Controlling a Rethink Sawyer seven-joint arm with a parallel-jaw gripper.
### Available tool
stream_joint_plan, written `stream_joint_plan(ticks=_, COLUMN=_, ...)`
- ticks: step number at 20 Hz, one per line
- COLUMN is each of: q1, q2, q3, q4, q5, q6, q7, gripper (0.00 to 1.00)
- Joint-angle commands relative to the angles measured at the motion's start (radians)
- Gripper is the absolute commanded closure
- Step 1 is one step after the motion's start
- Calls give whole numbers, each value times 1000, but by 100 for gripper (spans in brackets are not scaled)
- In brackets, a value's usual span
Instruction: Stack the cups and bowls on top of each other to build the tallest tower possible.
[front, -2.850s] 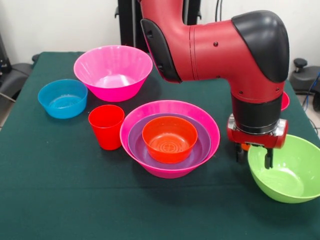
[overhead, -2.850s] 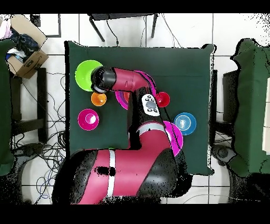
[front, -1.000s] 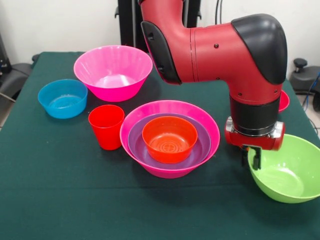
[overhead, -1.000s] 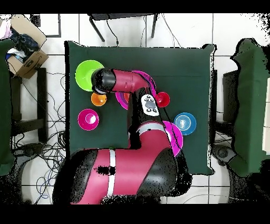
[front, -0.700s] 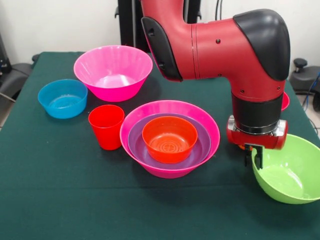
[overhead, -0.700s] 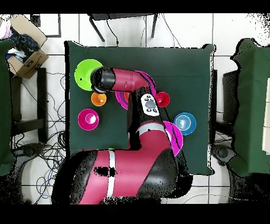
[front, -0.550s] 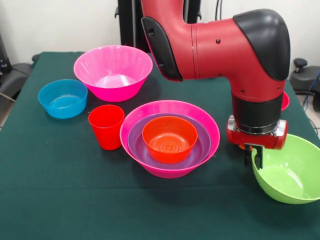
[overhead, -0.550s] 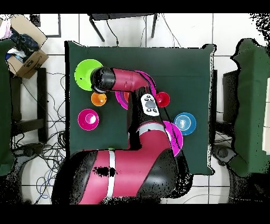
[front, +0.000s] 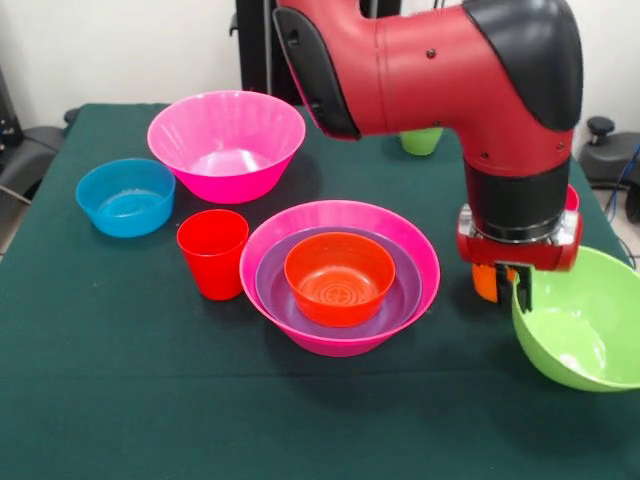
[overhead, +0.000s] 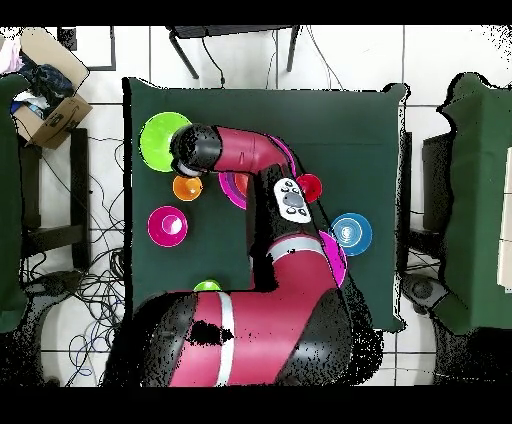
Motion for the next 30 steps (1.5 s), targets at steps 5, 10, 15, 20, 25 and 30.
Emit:
stream_joint_plan(ticks=5, q1=-161, q2=-91, q3=220, q4=177, q5=-5, q6=131, q7=-195, gripper=100)
stream_joint_plan(ticks=10, q1=-239, q2=-79, q3=311, q4=234, q5=-20, q6=81, q7=-204, gripper=100)
stream_joint_plan(ticks=15, q1=-314, q2=-86, q3=379, q4=264, q5=-35, q6=122, q7=-233, gripper=100)
stream_joint_plan(ticks=20, q1=-375, q2=-99, q3=434, q4=292, q5=-51, q6=162, q7=-248, gripper=100)
stream_joint_plan(ticks=25, q1=-441, q2=-116, q3=473, q4=315, q5=-81, q6=237, q7=-291, gripper=100)
stream_joint_plan(ticks=30, q1=-509, q2=-120, q3=513, q4=347, q5=-117, q6=278, q7=-327, gripper=100)
